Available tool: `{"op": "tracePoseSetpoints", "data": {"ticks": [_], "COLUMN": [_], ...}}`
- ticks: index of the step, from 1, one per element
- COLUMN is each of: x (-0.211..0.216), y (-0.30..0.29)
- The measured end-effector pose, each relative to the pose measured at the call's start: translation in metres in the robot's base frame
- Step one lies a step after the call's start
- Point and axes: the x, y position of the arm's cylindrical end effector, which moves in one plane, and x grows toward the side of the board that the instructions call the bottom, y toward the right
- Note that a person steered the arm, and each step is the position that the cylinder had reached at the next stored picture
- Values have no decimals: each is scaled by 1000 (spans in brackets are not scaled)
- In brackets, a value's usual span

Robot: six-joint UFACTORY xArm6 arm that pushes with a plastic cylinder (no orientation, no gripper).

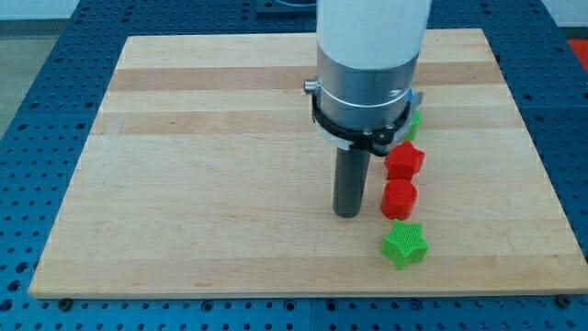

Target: Push the red circle a bit left

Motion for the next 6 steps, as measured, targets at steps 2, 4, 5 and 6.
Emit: {"op": "tracePoseSetpoints", "data": {"ticks": [2,4,5,6], "x": [-2,-6,-25,-67], "y": [27,-49,-65,-139]}}
